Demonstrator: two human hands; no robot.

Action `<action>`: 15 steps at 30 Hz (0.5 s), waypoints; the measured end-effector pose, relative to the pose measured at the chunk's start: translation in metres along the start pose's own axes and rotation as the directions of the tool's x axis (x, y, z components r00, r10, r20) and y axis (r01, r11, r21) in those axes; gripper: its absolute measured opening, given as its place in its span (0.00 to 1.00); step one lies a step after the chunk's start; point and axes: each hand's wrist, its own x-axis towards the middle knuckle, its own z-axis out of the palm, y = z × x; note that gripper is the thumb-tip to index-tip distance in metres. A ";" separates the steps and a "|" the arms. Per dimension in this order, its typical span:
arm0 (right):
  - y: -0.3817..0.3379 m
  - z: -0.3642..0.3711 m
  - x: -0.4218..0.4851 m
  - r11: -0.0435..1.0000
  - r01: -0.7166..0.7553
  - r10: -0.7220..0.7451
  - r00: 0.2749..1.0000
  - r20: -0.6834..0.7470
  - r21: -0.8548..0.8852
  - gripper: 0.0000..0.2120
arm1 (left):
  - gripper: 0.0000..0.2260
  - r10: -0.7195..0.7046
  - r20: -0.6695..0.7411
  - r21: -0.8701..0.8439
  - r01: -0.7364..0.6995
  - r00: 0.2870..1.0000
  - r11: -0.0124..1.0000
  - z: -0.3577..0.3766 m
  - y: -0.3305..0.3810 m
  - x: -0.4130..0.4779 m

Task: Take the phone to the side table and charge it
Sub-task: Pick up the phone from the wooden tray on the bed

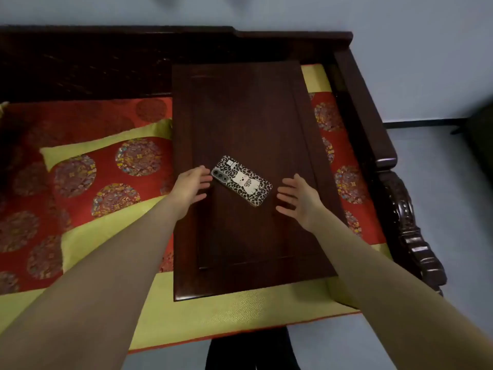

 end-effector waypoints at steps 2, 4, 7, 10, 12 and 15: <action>-0.001 0.004 0.008 0.999 -0.027 0.027 0.999 -0.026 -0.022 0.19 | 0.19 -0.018 -0.029 -0.012 0.018 0.999 1.000 0.000 0.002 0.013; 0.001 0.010 0.014 0.999 -0.046 0.045 0.999 -0.014 -0.024 0.19 | 0.19 -0.035 -0.028 -0.034 0.034 0.999 0.999 -0.003 0.000 0.023; 0.001 0.015 0.024 0.998 -0.058 0.057 0.998 -0.039 -0.014 0.20 | 0.20 -0.071 -0.008 -0.043 0.071 0.997 0.997 -0.002 0.002 0.037; 0.001 0.018 0.028 0.998 -0.062 0.063 0.996 -0.066 0.003 0.21 | 0.21 -0.141 0.011 -0.070 0.141 0.990 0.987 -0.005 0.006 0.045; 0.002 0.021 0.030 0.998 -0.067 0.067 0.995 -0.078 0.004 0.21 | 0.20 -0.166 0.028 -0.041 0.167 0.986 0.985 -0.005 0.007 0.050; 0.003 0.024 0.033 0.998 -0.063 0.061 0.993 -0.097 -0.024 0.20 | 0.17 -0.181 0.038 -0.018 0.182 0.983 0.983 0.000 0.005 0.056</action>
